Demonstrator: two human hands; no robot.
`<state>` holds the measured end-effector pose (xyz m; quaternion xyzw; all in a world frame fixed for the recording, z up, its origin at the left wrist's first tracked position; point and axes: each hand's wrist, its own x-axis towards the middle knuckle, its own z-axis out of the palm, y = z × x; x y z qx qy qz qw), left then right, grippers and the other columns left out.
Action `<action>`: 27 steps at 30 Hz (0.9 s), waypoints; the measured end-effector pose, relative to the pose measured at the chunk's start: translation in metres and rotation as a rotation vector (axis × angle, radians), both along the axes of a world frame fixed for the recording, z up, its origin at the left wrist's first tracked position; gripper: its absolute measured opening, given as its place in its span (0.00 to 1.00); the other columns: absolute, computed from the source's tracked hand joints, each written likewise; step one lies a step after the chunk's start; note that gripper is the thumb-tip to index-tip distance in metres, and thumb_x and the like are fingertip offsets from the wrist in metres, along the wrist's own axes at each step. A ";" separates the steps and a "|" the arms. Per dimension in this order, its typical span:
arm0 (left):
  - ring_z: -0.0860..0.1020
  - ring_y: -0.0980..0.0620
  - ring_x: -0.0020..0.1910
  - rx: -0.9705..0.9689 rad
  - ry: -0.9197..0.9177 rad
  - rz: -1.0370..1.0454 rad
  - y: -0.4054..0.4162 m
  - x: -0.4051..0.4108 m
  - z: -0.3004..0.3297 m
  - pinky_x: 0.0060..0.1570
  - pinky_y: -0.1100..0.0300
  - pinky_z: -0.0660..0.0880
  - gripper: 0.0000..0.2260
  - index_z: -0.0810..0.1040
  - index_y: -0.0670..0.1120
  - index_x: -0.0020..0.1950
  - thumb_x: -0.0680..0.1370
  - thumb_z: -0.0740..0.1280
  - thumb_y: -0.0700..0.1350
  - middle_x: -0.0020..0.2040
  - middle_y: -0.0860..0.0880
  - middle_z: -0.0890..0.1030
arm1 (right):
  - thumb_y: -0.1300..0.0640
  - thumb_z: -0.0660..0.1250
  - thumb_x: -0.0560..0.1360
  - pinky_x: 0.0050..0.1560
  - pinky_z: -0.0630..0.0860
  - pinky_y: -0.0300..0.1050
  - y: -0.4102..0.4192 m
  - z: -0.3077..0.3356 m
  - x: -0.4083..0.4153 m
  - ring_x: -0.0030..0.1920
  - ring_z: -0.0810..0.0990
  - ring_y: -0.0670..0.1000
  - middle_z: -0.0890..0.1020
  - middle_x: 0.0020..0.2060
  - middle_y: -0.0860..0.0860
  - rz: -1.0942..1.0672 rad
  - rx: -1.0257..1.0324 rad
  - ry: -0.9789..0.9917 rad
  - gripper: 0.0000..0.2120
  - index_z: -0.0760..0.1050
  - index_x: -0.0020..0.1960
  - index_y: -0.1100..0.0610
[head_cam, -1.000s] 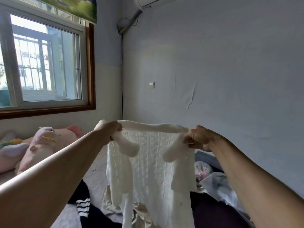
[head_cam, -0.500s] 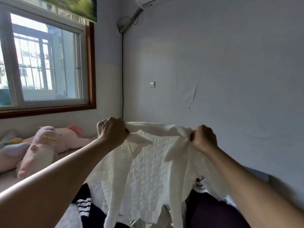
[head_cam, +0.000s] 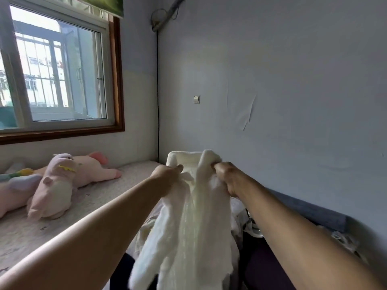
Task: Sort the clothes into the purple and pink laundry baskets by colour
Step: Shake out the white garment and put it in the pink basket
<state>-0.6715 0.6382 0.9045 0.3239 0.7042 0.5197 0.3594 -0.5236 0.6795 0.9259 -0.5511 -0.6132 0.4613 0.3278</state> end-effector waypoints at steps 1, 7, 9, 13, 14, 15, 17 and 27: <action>0.80 0.42 0.50 0.038 -0.096 -0.036 0.000 0.004 0.003 0.56 0.48 0.77 0.19 0.77 0.36 0.58 0.77 0.69 0.50 0.52 0.39 0.81 | 0.55 0.53 0.81 0.60 0.74 0.51 -0.001 0.001 -0.002 0.56 0.78 0.58 0.79 0.57 0.60 0.040 -0.013 0.010 0.17 0.73 0.62 0.64; 0.76 0.50 0.37 0.157 -0.342 -0.103 -0.006 0.028 0.028 0.28 0.59 0.76 0.13 0.72 0.40 0.61 0.80 0.63 0.47 0.50 0.42 0.75 | 0.52 0.63 0.76 0.45 0.75 0.44 -0.015 0.010 -0.006 0.44 0.79 0.52 0.80 0.46 0.55 0.401 0.109 -0.154 0.13 0.75 0.55 0.59; 0.76 0.51 0.32 0.164 -0.368 -0.153 -0.013 0.036 0.037 0.23 0.62 0.74 0.07 0.72 0.39 0.53 0.81 0.61 0.42 0.42 0.42 0.75 | 0.57 0.69 0.72 0.51 0.76 0.45 -0.015 0.007 -0.003 0.49 0.80 0.50 0.82 0.48 0.53 0.545 0.108 -0.159 0.13 0.77 0.56 0.54; 0.77 0.49 0.35 0.172 -0.208 -0.258 -0.020 0.041 0.040 0.33 0.61 0.75 0.07 0.74 0.38 0.43 0.75 0.59 0.29 0.38 0.42 0.75 | 0.64 0.63 0.75 0.48 0.76 0.46 -0.015 0.003 0.003 0.49 0.77 0.53 0.78 0.46 0.55 0.311 0.335 -0.315 0.12 0.72 0.58 0.62; 0.76 0.48 0.37 0.192 -0.101 -0.241 -0.017 0.038 0.037 0.34 0.61 0.73 0.08 0.75 0.40 0.44 0.73 0.61 0.28 0.40 0.41 0.76 | 0.63 0.61 0.76 0.45 0.74 0.45 -0.014 0.005 0.007 0.48 0.76 0.54 0.77 0.46 0.55 0.270 0.342 -0.287 0.13 0.71 0.60 0.63; 0.76 0.48 0.40 0.210 0.015 -0.223 -0.016 0.034 0.035 0.36 0.61 0.72 0.09 0.76 0.42 0.46 0.71 0.64 0.29 0.43 0.42 0.77 | 0.66 0.60 0.76 0.44 0.74 0.43 -0.010 0.008 0.013 0.49 0.76 0.54 0.77 0.47 0.56 0.281 0.326 -0.246 0.14 0.71 0.60 0.65; 0.77 0.46 0.47 0.204 0.132 -0.220 -0.017 0.027 0.034 0.44 0.59 0.75 0.19 0.76 0.44 0.52 0.63 0.73 0.36 0.51 0.41 0.78 | 0.75 0.58 0.70 0.47 0.78 0.47 -0.004 0.016 0.028 0.51 0.78 0.58 0.79 0.48 0.60 0.360 0.269 -0.164 0.17 0.74 0.57 0.70; 0.79 0.48 0.41 0.211 -0.263 -0.342 -0.016 0.038 0.012 0.43 0.58 0.76 0.05 0.79 0.41 0.48 0.75 0.68 0.43 0.43 0.44 0.82 | 0.64 0.72 0.70 0.31 0.68 0.35 -0.004 0.009 0.074 0.35 0.72 0.47 0.75 0.34 0.49 0.380 0.192 -0.450 0.06 0.76 0.40 0.59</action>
